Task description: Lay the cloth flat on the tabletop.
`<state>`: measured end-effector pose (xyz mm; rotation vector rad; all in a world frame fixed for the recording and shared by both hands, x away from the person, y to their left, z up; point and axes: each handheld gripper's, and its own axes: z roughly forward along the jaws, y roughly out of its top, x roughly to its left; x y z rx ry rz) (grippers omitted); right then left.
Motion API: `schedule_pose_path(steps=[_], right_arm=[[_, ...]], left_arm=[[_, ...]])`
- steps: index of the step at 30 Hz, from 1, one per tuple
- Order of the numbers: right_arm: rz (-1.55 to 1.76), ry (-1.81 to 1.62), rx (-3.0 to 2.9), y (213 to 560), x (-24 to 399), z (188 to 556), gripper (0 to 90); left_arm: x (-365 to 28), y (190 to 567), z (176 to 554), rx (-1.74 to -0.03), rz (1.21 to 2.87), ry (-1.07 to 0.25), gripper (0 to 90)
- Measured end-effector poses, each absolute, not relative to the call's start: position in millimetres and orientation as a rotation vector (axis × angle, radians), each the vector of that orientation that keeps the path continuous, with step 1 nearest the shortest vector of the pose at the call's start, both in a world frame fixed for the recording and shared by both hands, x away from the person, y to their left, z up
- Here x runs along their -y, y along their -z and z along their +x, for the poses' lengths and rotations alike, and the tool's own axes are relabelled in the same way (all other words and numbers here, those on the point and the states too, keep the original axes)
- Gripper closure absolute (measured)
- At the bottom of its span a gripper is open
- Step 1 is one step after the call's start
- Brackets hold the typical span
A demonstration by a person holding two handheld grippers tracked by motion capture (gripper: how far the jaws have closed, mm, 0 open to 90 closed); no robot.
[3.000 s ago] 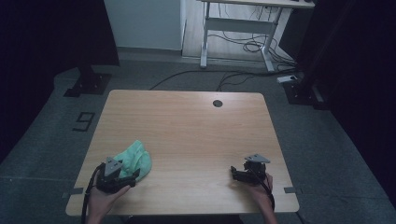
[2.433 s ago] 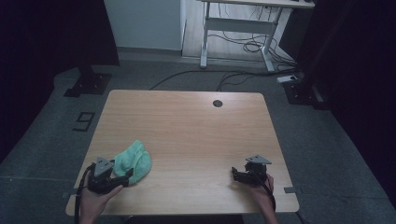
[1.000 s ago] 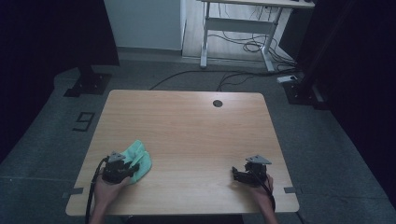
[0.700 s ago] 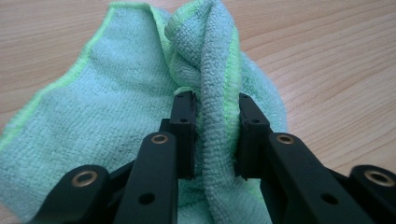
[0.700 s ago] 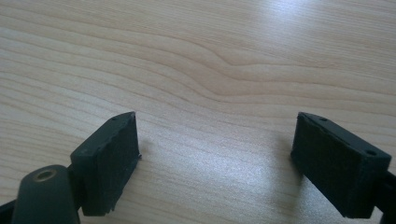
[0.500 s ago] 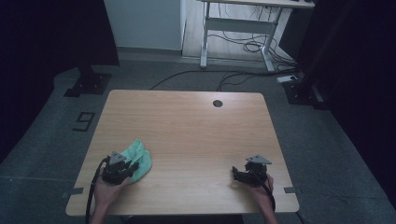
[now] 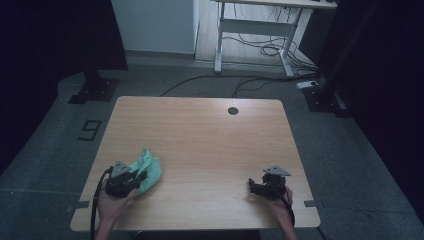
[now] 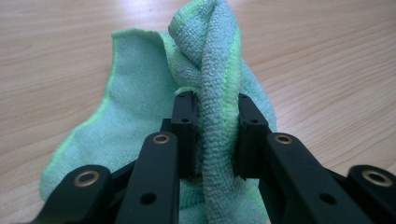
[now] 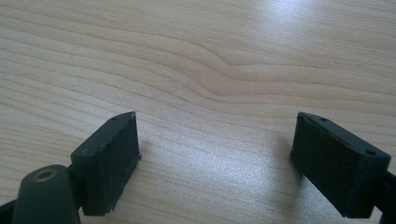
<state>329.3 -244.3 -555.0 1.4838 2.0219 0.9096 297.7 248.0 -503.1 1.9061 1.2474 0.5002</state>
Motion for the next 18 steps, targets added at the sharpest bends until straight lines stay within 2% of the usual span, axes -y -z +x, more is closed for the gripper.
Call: schedule_pose_path(steps=[18], right_arm=[[1.475, -0.916, -2.029, 554.9, 245.7, 329.1, 16.0]], left_arm=[[-242.3, 470.9, 291.7, -1.186, 1.836, -0.537, 73.8]])
